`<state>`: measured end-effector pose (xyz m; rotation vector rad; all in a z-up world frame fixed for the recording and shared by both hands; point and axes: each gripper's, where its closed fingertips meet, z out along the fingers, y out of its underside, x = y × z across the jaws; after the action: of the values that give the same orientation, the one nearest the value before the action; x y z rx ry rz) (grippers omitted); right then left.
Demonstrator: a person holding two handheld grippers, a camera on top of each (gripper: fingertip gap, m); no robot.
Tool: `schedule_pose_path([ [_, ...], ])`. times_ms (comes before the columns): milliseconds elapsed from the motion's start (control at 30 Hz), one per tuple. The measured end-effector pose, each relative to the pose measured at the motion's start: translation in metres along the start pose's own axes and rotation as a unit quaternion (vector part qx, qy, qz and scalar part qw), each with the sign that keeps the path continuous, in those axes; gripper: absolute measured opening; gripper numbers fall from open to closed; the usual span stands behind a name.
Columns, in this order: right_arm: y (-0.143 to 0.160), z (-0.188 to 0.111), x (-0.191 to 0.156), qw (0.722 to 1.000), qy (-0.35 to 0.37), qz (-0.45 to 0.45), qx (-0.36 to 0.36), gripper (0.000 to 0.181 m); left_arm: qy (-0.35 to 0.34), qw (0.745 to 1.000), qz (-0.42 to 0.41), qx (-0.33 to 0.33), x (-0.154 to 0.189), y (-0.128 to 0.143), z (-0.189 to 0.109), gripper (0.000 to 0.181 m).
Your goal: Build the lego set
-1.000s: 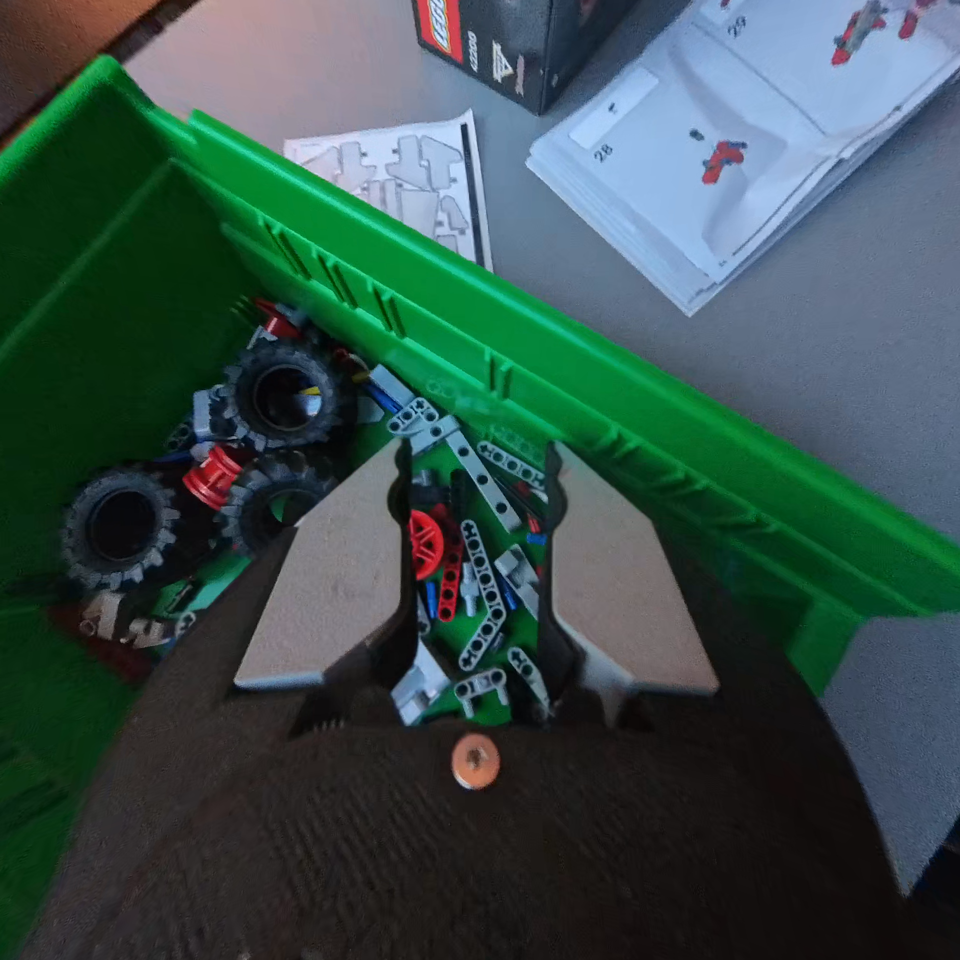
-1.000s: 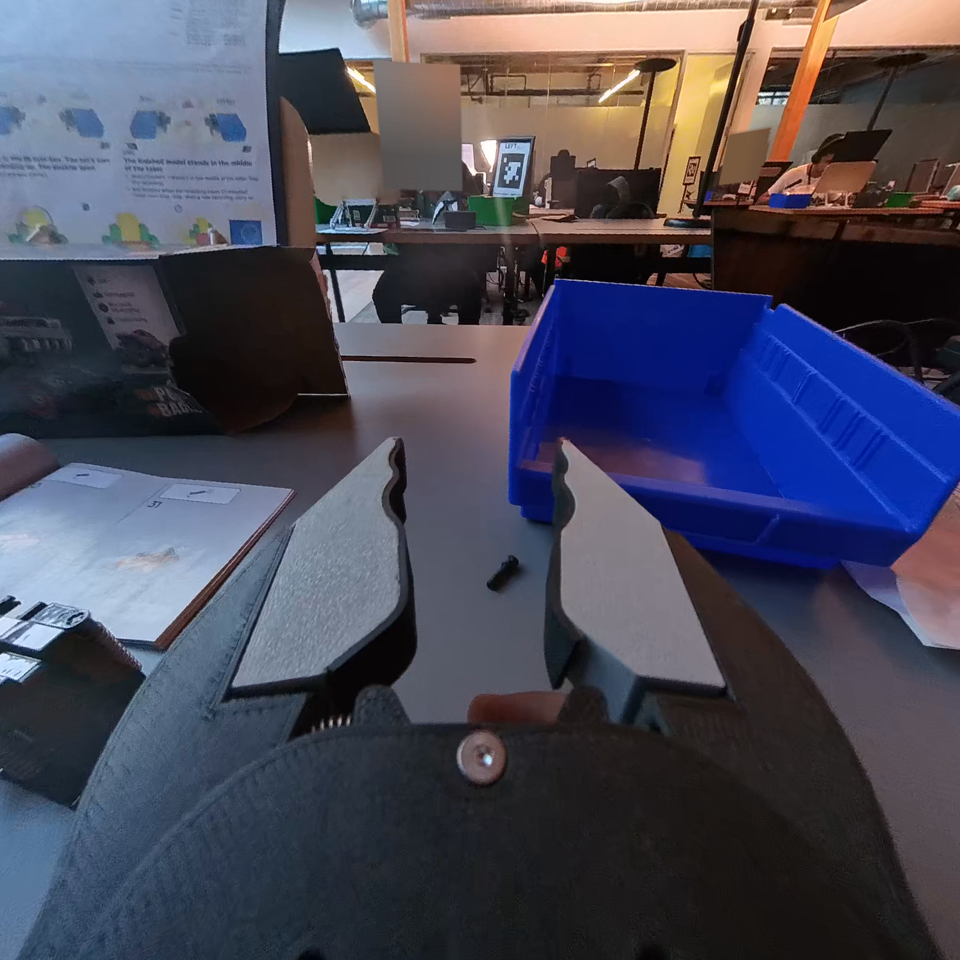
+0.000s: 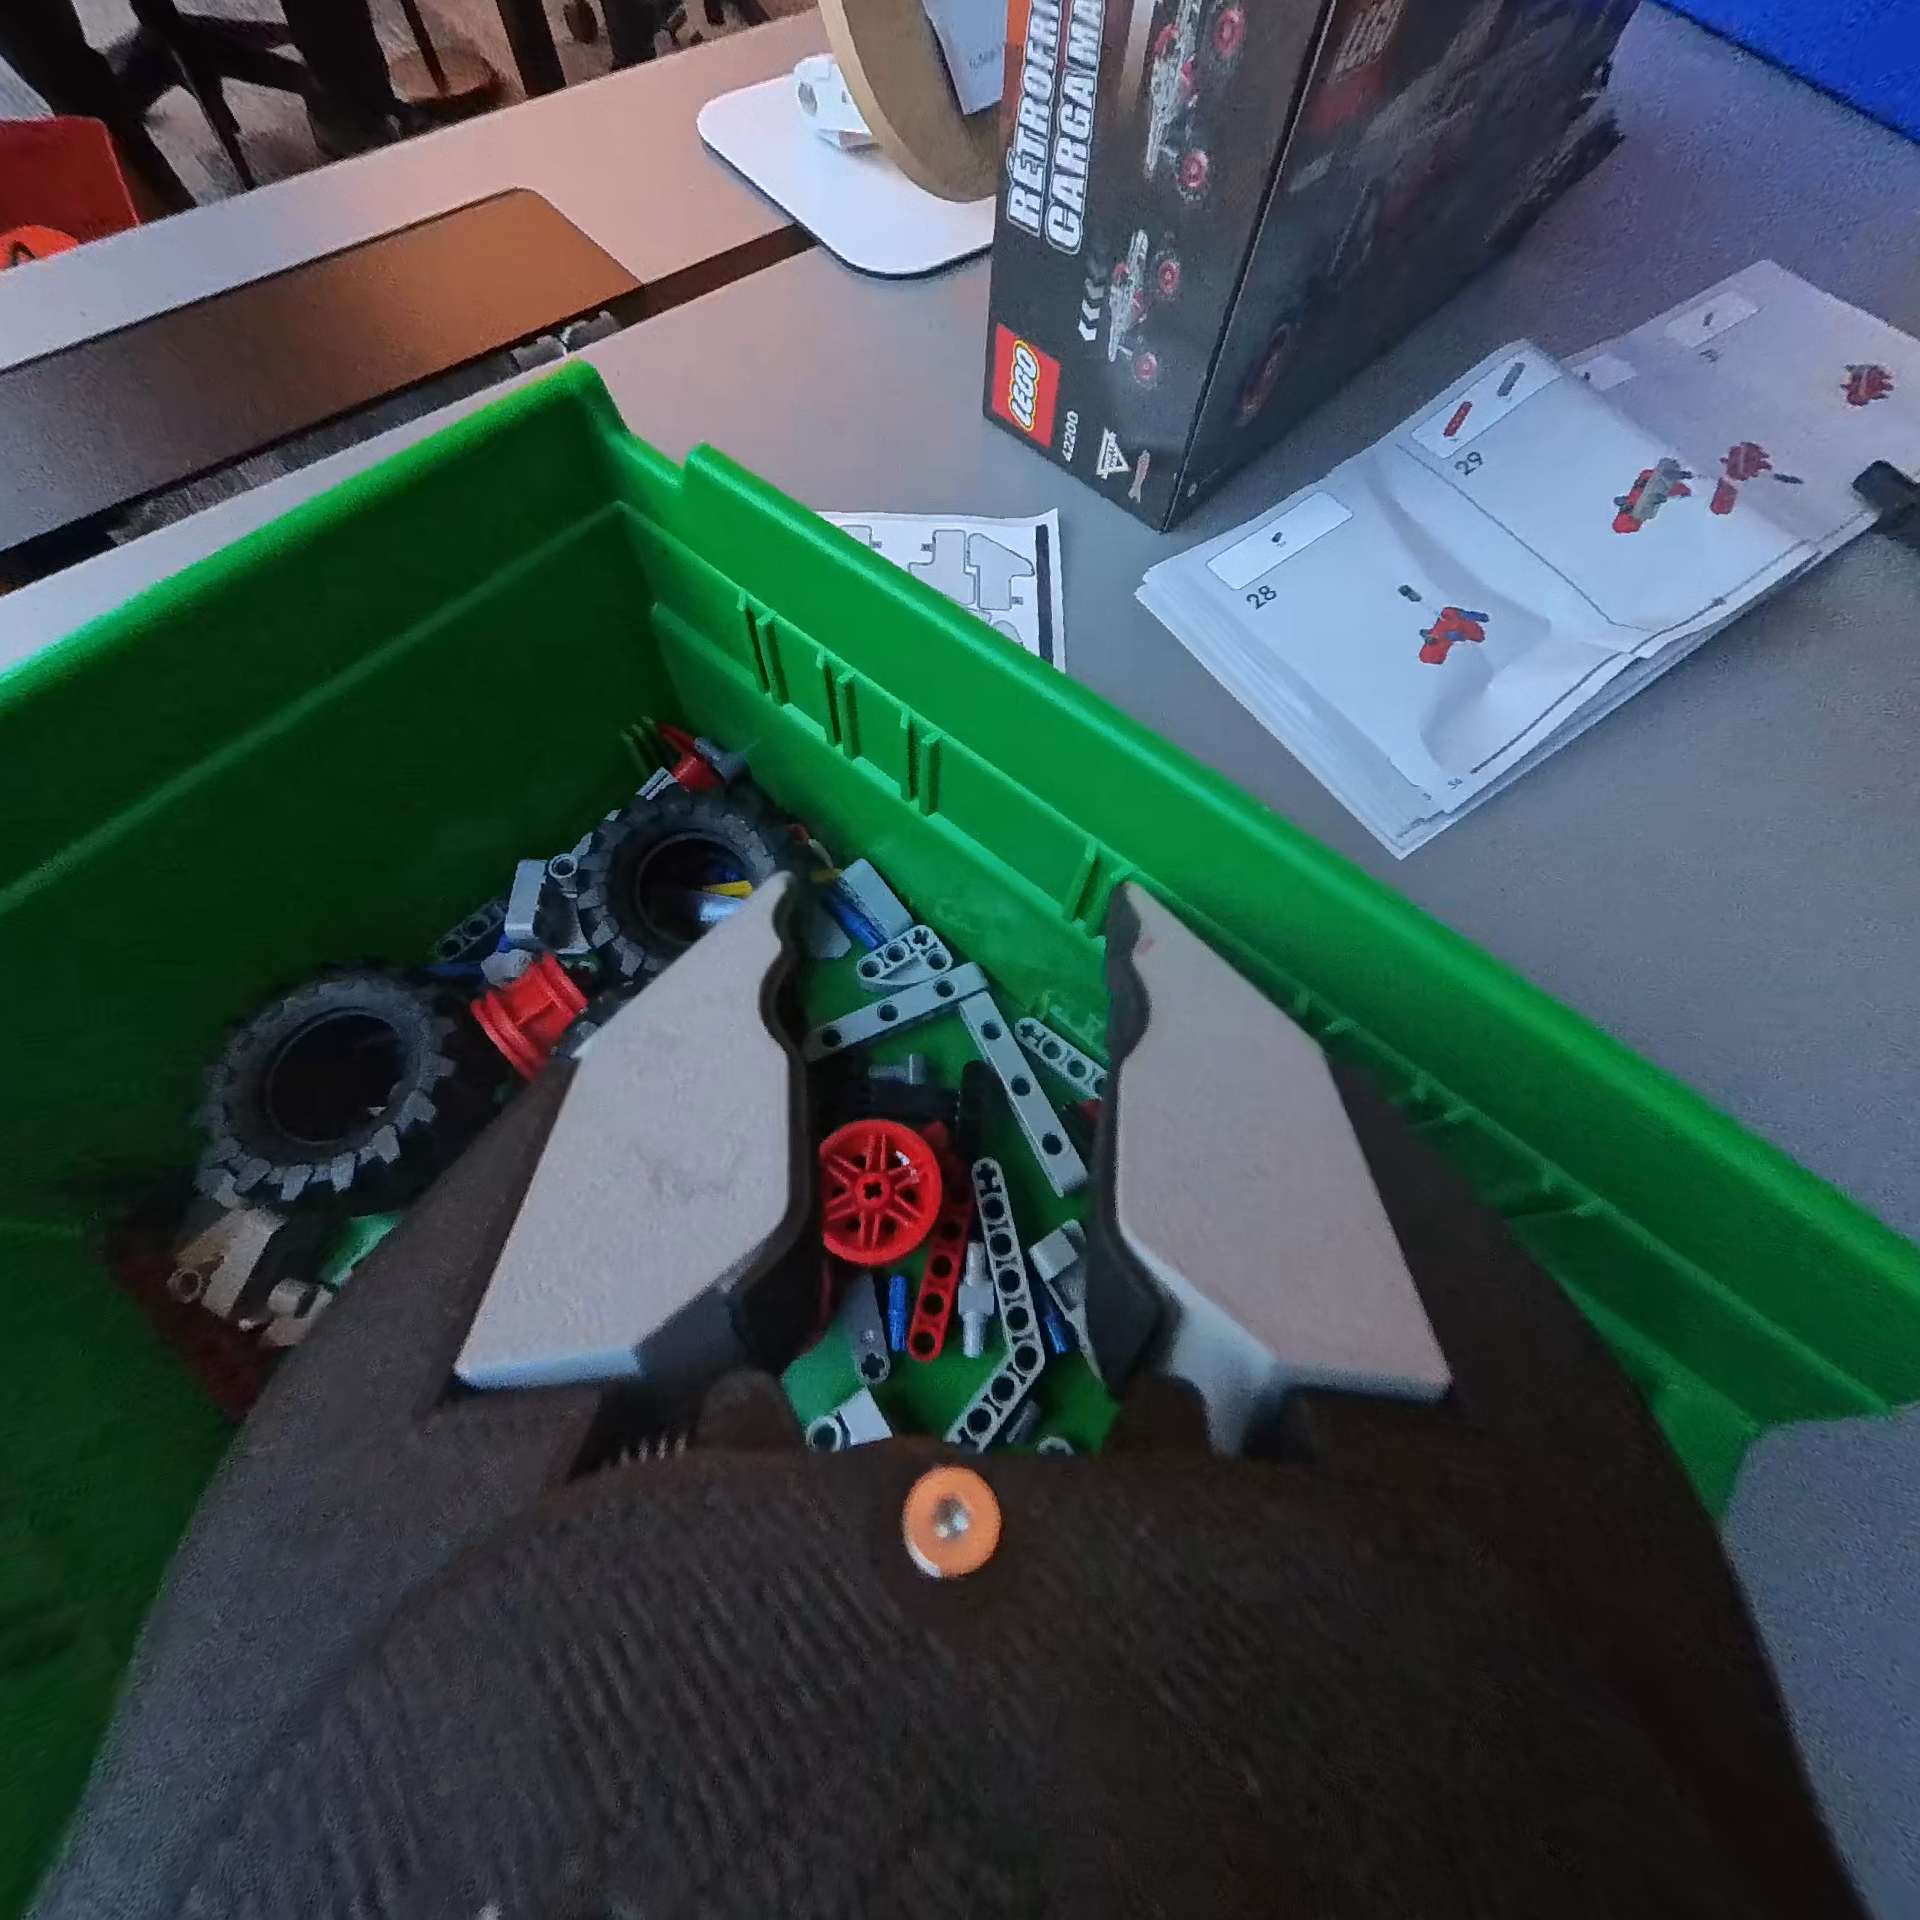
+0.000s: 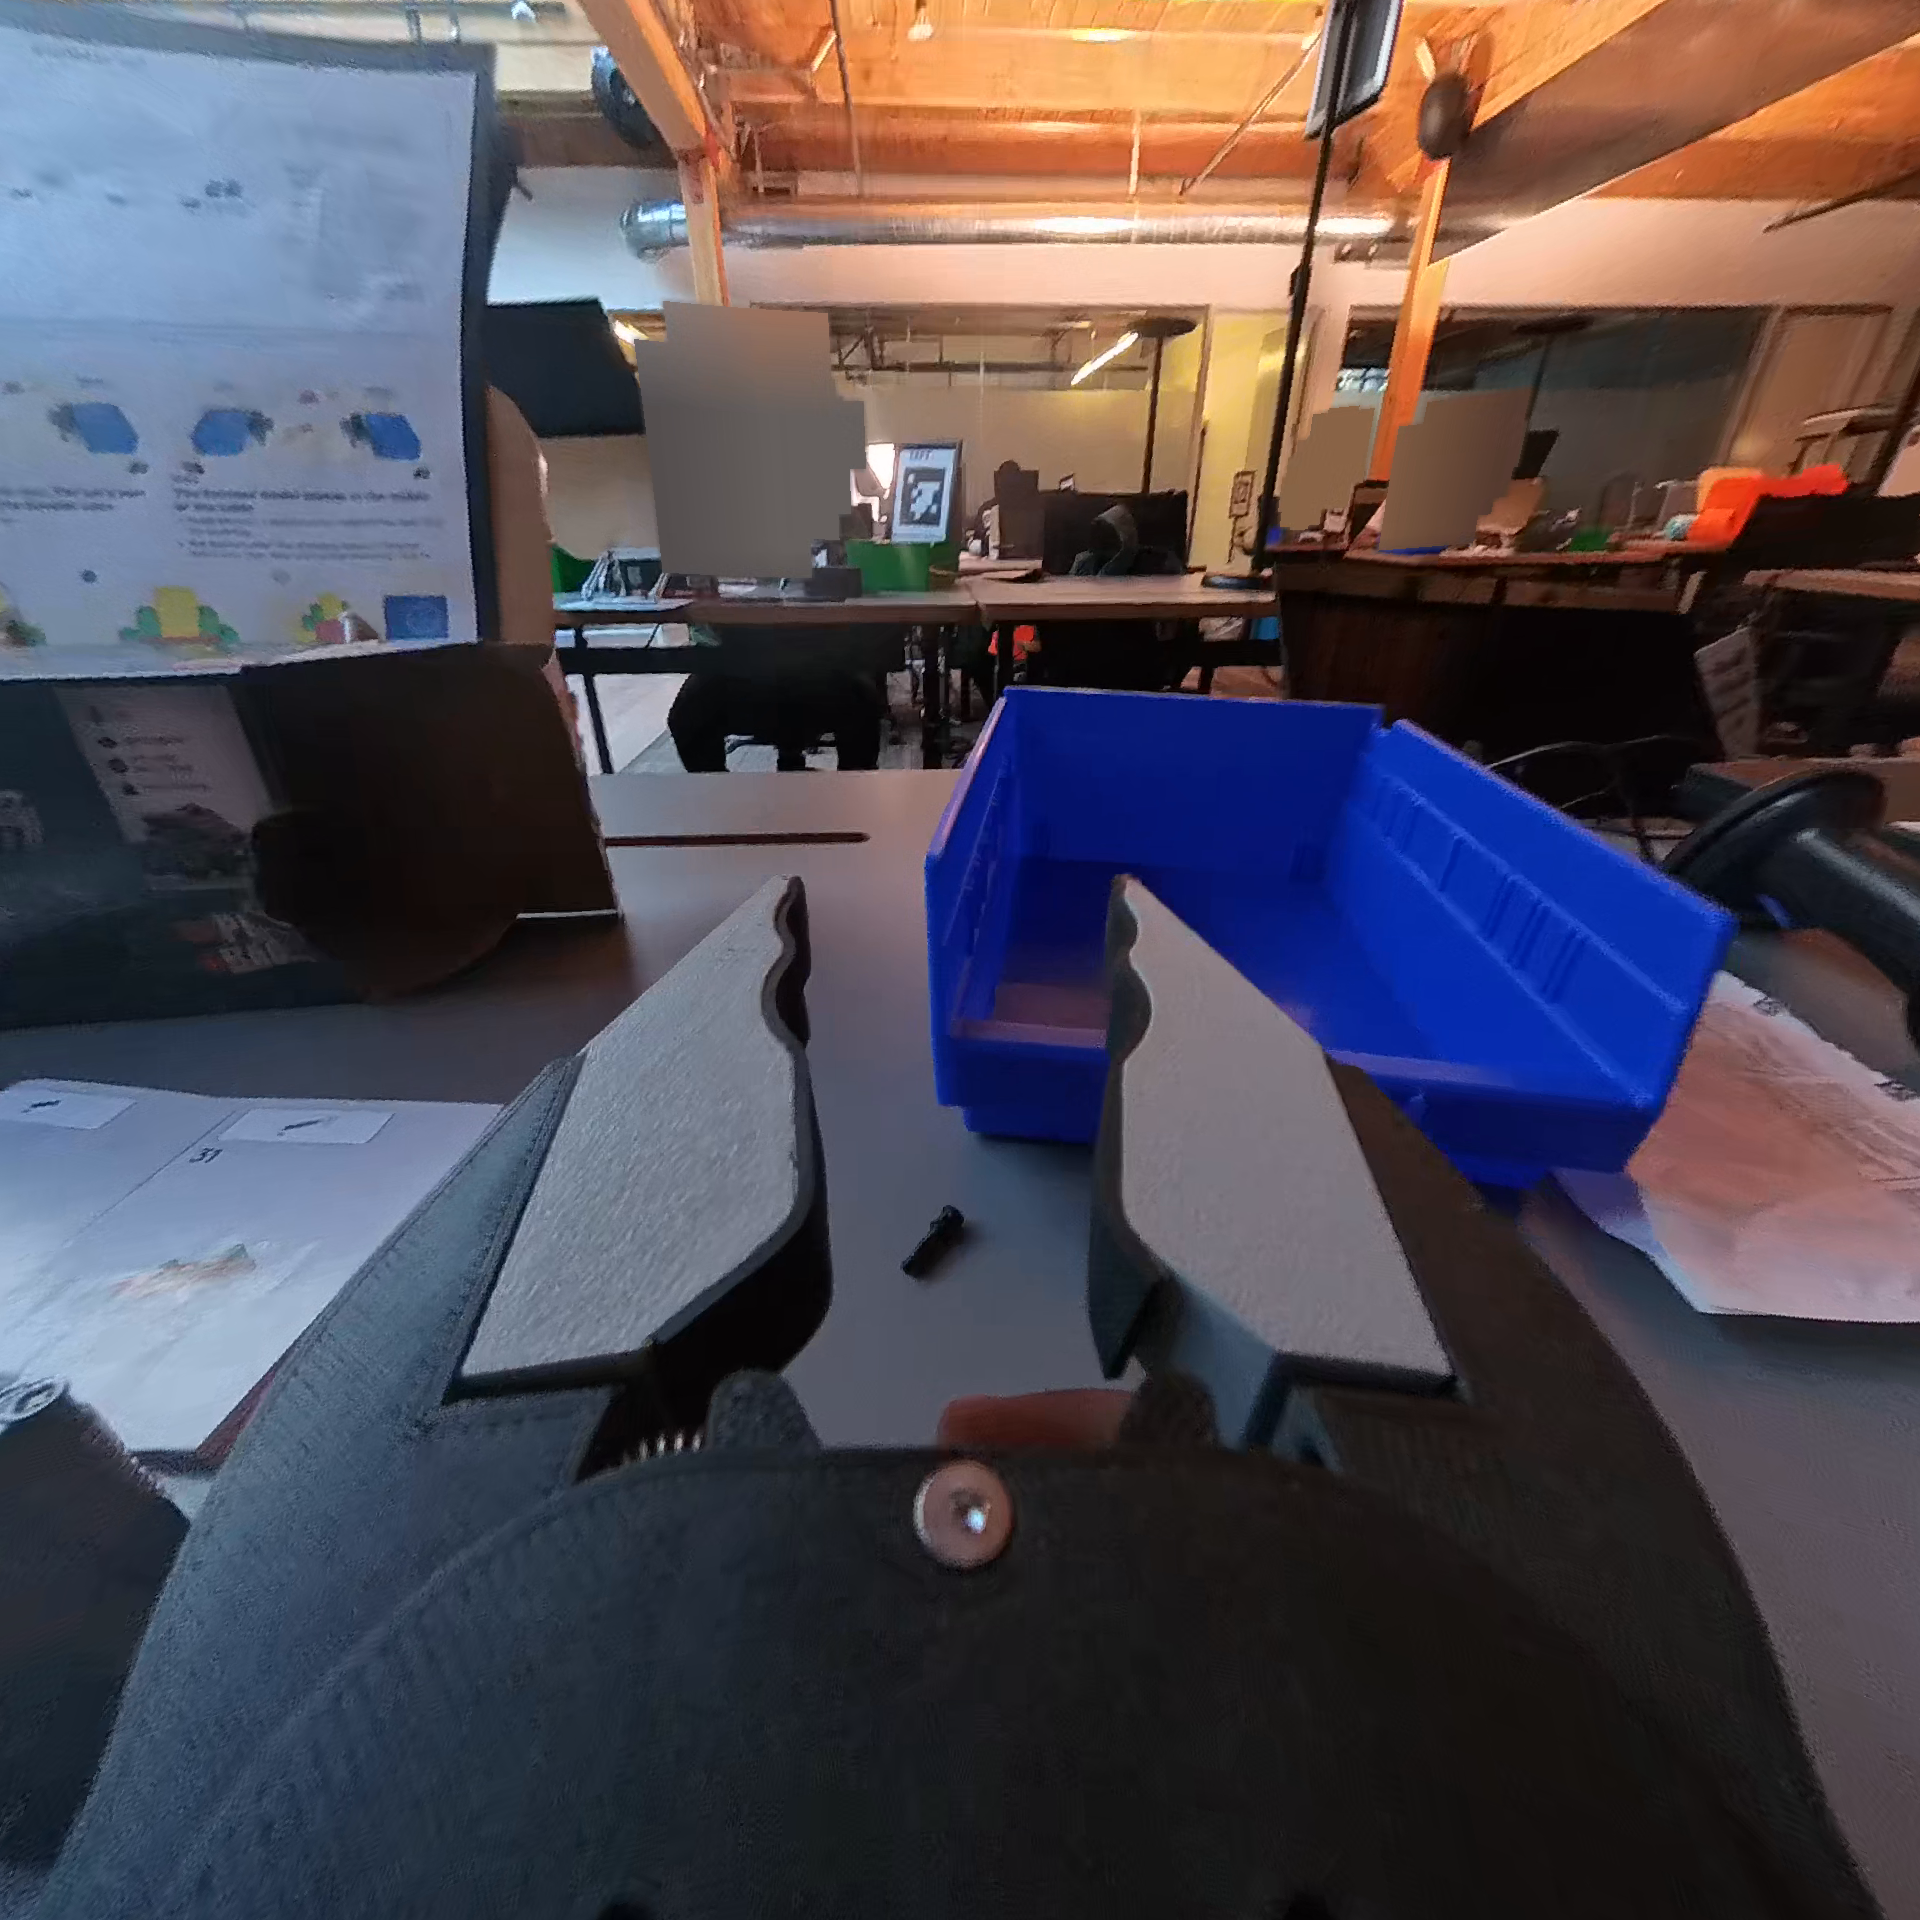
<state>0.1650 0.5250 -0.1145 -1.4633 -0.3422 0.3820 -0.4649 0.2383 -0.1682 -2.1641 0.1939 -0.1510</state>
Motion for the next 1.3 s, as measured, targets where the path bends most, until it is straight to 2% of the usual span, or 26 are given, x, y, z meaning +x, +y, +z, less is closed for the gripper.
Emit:
schedule_pose_path([
  [33, -0.004, -0.002, 0.002, 1.0, 0.005, -0.002, 0.009, 0.054, -0.001, 1.0, -0.004, 0.01, -0.001, -0.004, -0.002, 0.055],
  [67, -0.008, -0.005, 0.003, 1.0, 0.008, -0.002, 0.019, 0.054, -0.01, 0.999, -0.013, 0.033, -0.004, -0.011, -0.005, 0.049],
  [133, -0.014, -0.009, 0.005, 0.999, 0.011, 0.002, 0.034, 0.054, -0.032, 0.995, -0.026, 0.087, -0.013, -0.029, -0.016, 0.028],
  [267, -0.023, -0.015, 0.005, 0.998, 0.012, 0.006, 0.058, 0.053, -0.095, 0.974, -0.057, 0.196, -0.037, -0.058, -0.049, 0.025],
  [300, -0.026, -0.017, 0.004, 0.998, 0.011, 0.005, 0.066, 0.052, -0.103, 0.97, -0.065, 0.212, -0.04, -0.062, -0.055, 0.028],
  [367, -0.034, -0.022, 0.002, 0.996, 0.012, 0.001, 0.084, 0.052, -0.116, 0.963, -0.079, 0.23, -0.043, -0.067, -0.065, 0.05],
  [433, -0.041, -0.028, 0.001, 0.994, 0.014, 0.0, 0.105, 0.051, -0.118, 0.96, -0.079, 0.241, -0.036, -0.071, -0.076, 0.054],
  [600, -0.046, -0.037, -0.001, 0.991, -0.009, 0.04, 0.131, 0.053, -0.121, 0.963, -0.093, 0.22, -0.013, -0.057, -0.102, 0.062],
  [800, -0.052, -0.042, -0.001, 0.986, -0.024, 0.059, 0.152, 0.052, -0.15, 0.972, -0.085, 0.16, 0.007, -0.014, -0.13, 0.062],
  [967, -0.05, -0.037, 0.004, 0.988, -0.013, 0.056, 0.142, 0.05, -0.152, 0.982, -0.056, 0.094, 0.004, 0.005, -0.125, 0.049],
  [1033, -0.048, -0.037, 0.01, 0.989, 0.0, 0.056, 0.139, 0.049, -0.163, 0.984, -0.029, 0.073, -0.006, 0.0, -0.12, 0.049],
  [1167, -0.042, -0.032, 0.016, 0.992, 0.021, 0.042, 0.117, 0.05, -0.131, 0.99, 0.021, 0.056, -0.024, -0.035, -0.104, 0.051],
  [1233, -0.042, -0.033, 0.017, 0.993, 0.048, 0.013, 0.108, 0.052, -0.1, 0.994, 0.041, 0.036, -0.027, -0.051, -0.093, 0.053],
  [1300, -0.045, -0.035, 0.017, 0.991, 0.077, -0.032, 0.108, 0.049, -0.091, 0.994, 0.061, 0.004, -0.034, -0.056, -0.085, 0.053],
])
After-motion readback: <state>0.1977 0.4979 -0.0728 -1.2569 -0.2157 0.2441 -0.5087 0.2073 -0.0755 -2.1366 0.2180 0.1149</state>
